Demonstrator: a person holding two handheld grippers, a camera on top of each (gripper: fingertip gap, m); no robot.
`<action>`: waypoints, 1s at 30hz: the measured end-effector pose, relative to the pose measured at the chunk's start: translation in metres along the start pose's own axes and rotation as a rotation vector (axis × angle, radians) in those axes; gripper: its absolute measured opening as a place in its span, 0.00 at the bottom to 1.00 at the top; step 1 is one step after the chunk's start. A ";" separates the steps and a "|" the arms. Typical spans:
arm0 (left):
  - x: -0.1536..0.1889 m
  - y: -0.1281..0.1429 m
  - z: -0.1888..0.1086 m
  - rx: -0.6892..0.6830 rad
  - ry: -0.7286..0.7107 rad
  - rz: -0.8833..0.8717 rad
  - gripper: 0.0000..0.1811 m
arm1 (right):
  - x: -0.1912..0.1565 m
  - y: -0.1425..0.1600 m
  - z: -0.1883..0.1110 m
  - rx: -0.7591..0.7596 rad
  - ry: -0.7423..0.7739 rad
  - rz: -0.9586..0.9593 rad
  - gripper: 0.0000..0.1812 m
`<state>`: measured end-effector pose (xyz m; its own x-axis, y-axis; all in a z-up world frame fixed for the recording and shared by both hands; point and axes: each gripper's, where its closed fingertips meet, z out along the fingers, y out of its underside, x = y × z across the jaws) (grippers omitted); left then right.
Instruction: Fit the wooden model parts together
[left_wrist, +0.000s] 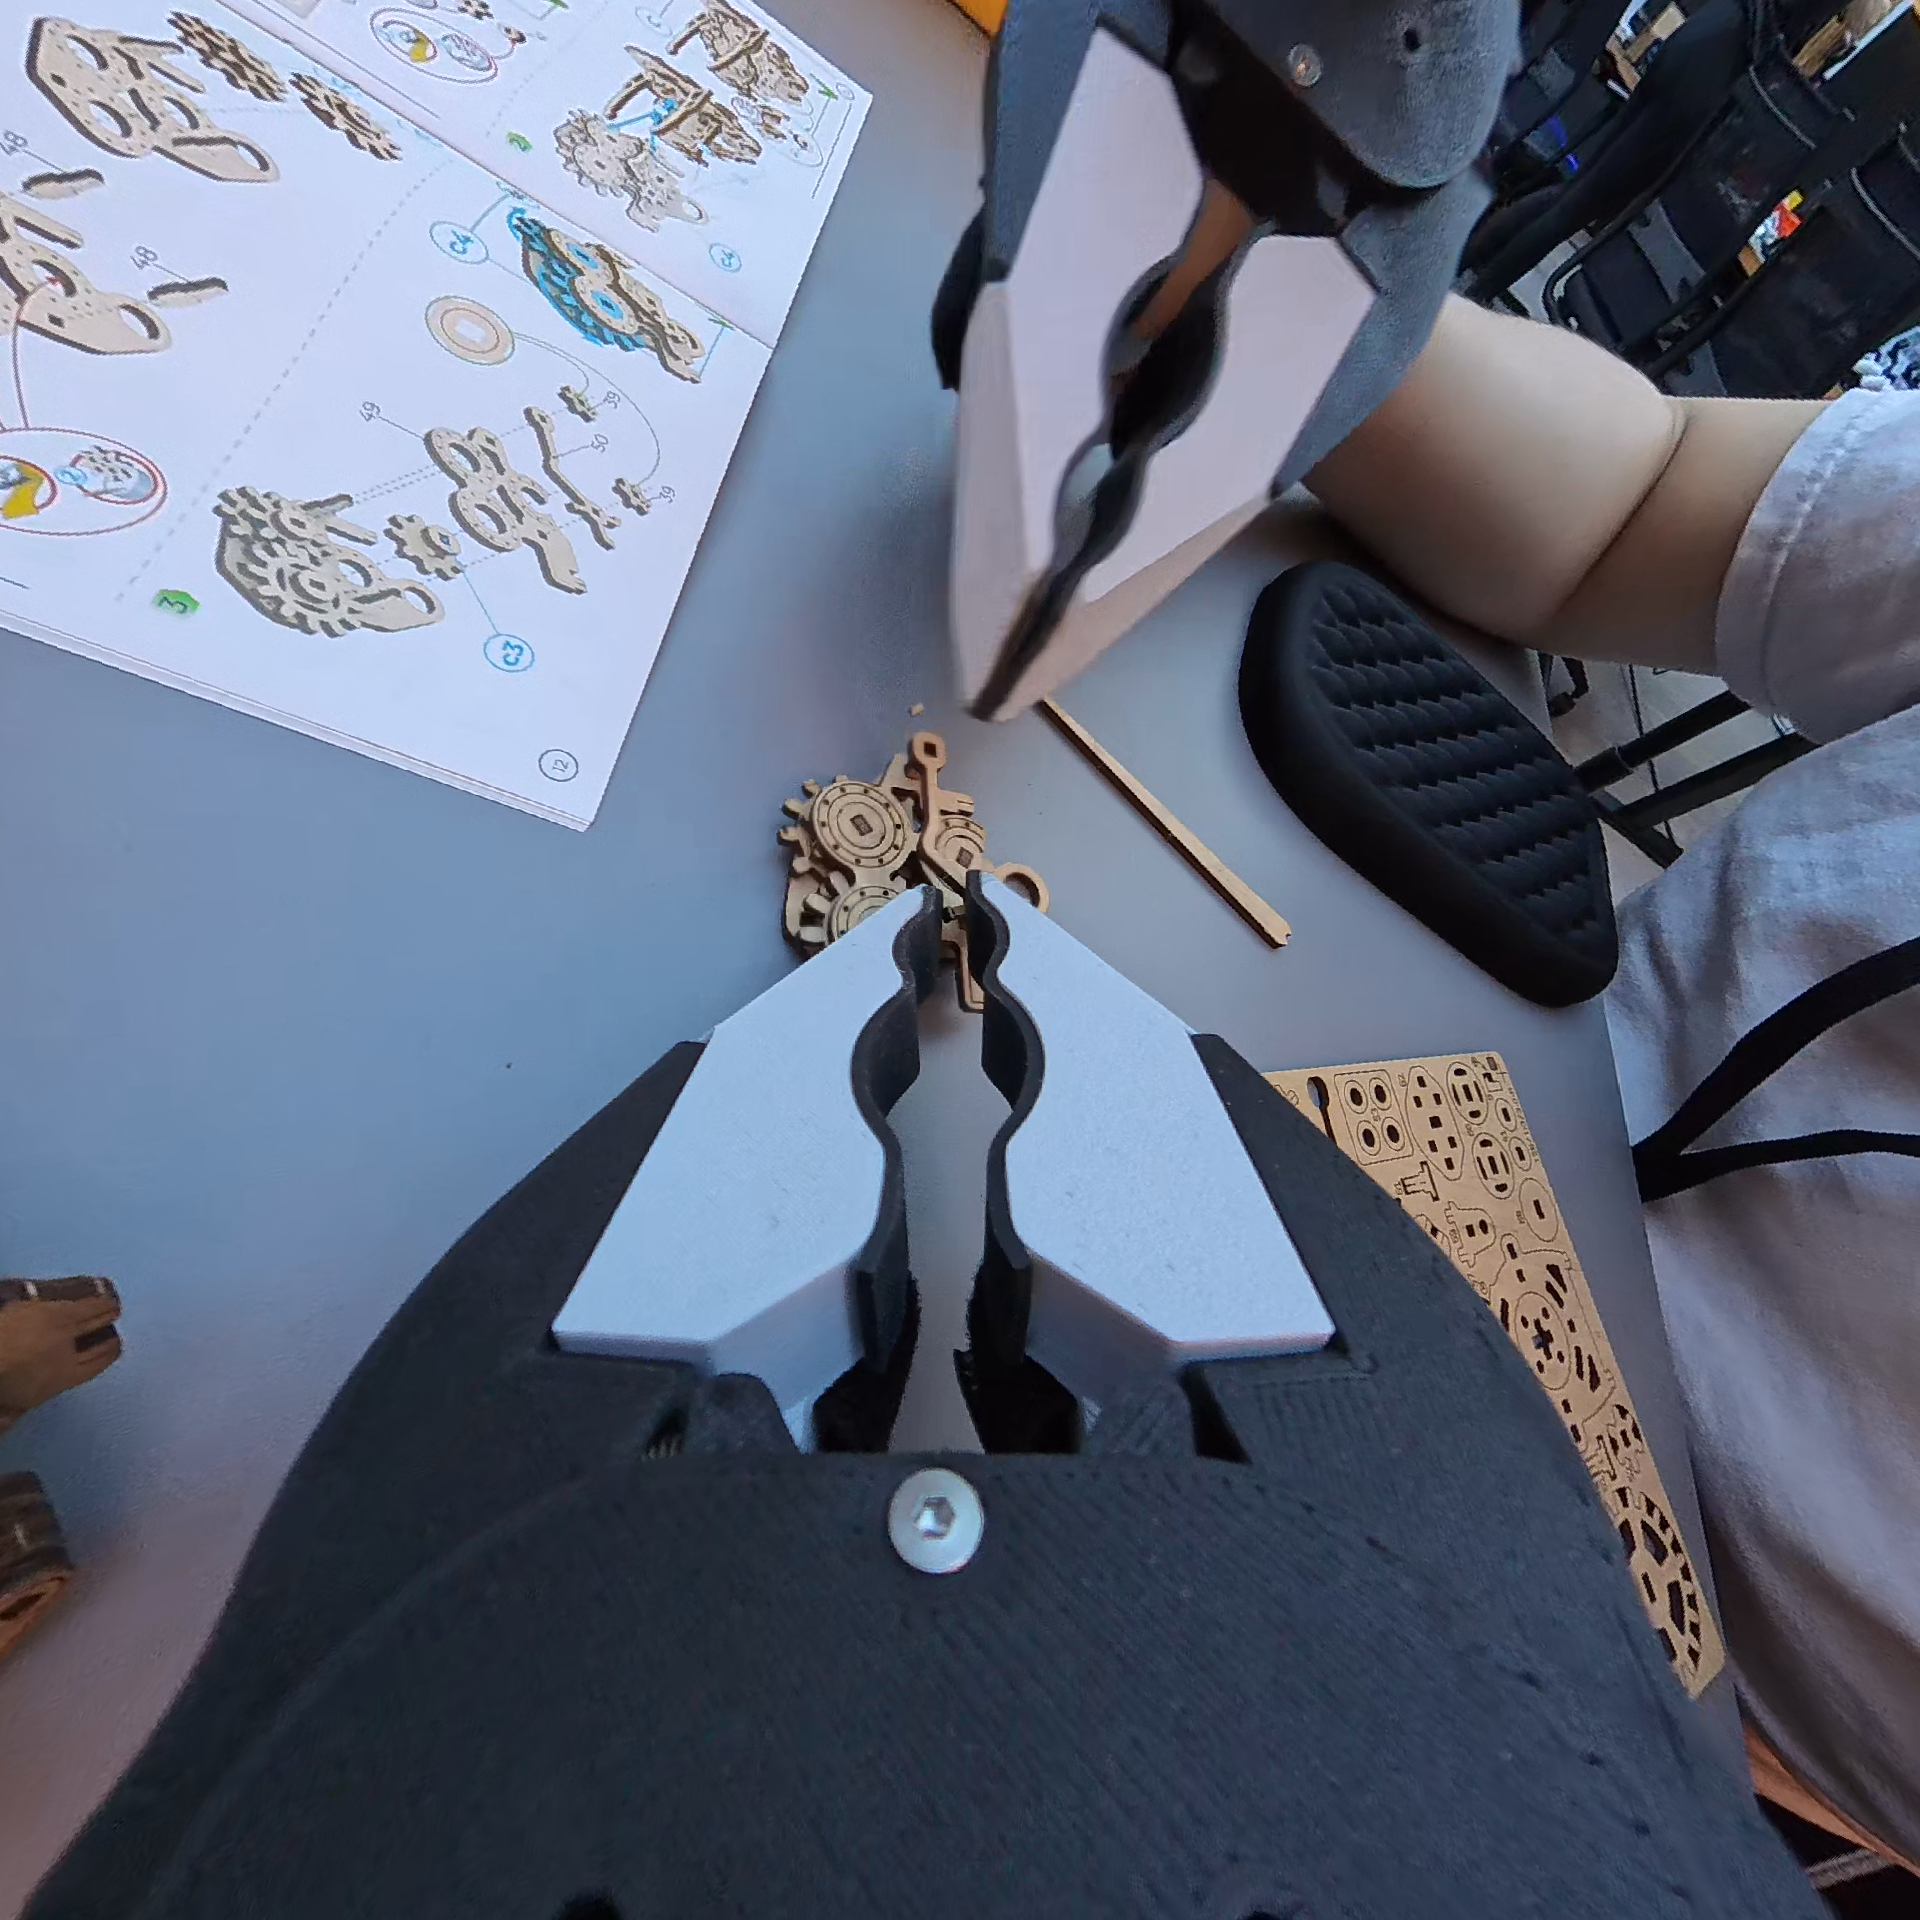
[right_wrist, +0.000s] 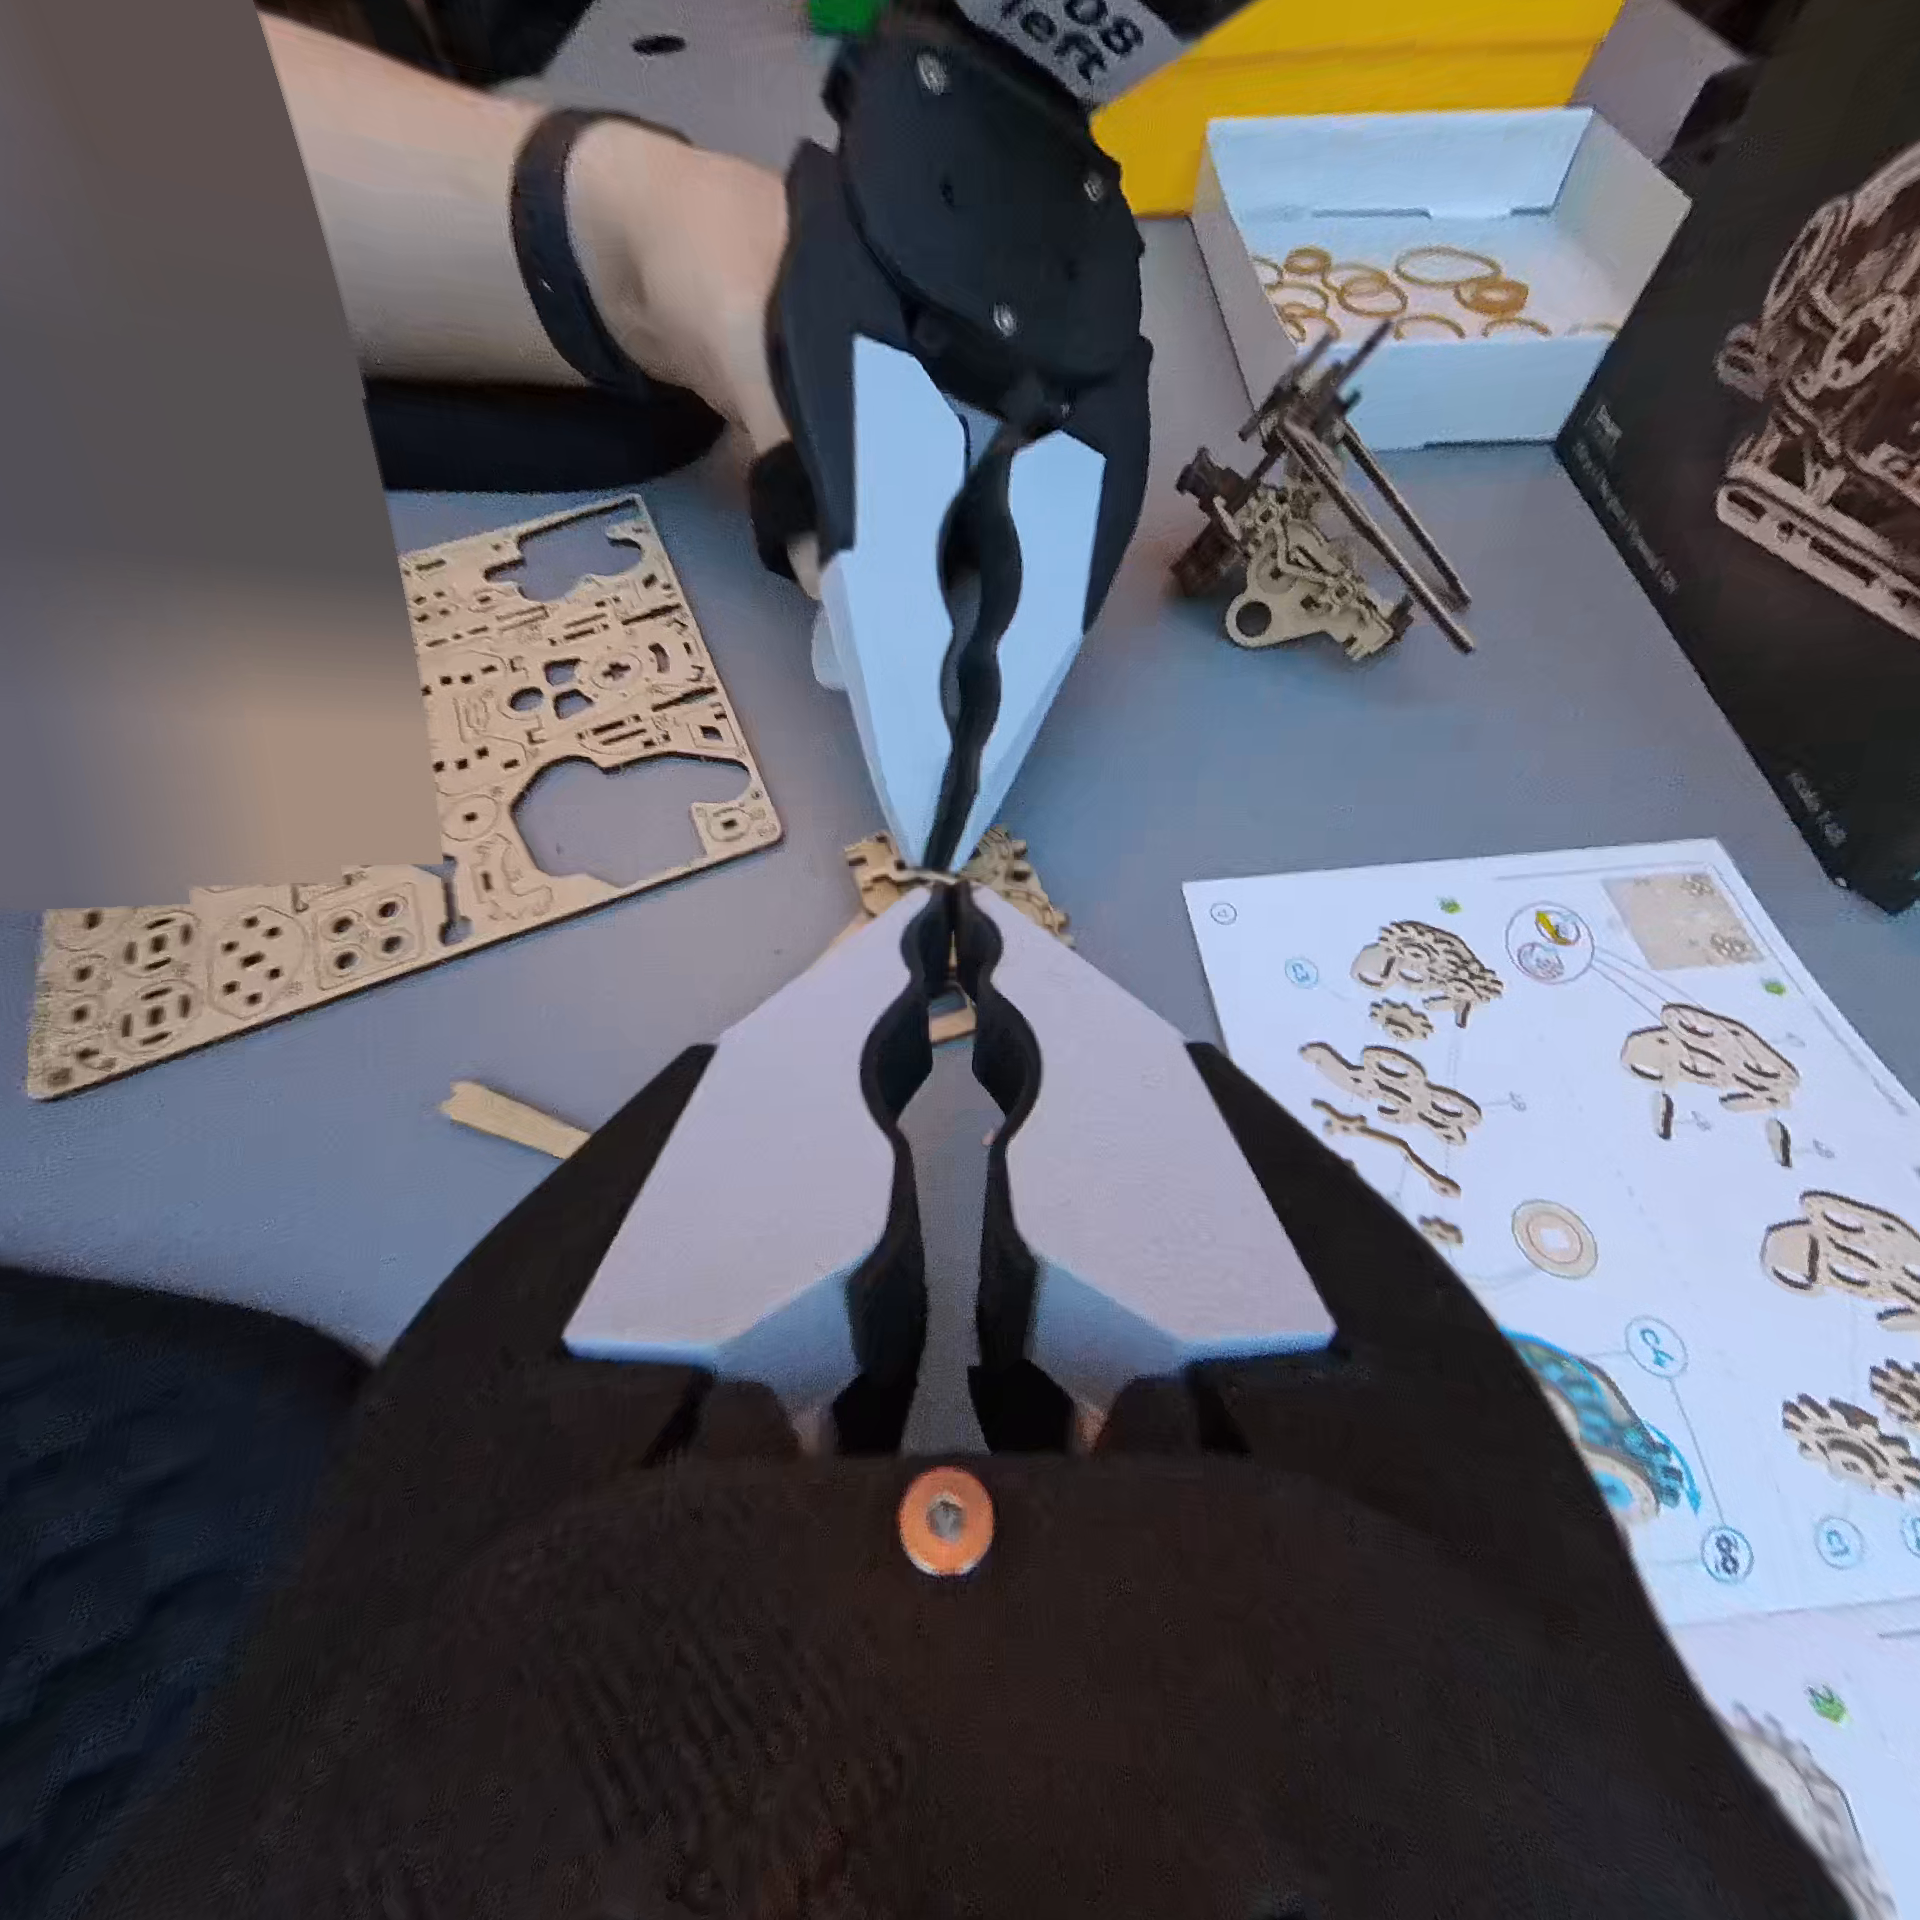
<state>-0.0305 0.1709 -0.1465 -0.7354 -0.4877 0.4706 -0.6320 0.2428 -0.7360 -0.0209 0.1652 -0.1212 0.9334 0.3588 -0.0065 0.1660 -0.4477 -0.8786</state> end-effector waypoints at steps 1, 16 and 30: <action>0.000 0.000 0.000 0.001 0.001 -0.002 0.01 | -0.008 -0.009 -0.002 0.048 -0.036 -0.009 0.00; -0.003 -0.008 -0.031 0.027 -0.025 0.006 0.08 | -0.010 0.000 0.024 0.000 0.024 -0.098 0.03; 0.008 0.011 -0.007 -0.071 0.045 -0.003 0.04 | -0.006 0.006 0.030 -0.043 0.031 -0.056 0.00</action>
<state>-0.0445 0.1754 -0.1474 -0.7430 -0.4502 0.4953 -0.6485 0.3012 -0.6991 -0.0354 0.1851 -0.1410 0.9315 0.3593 0.0571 0.2311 -0.4629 -0.8557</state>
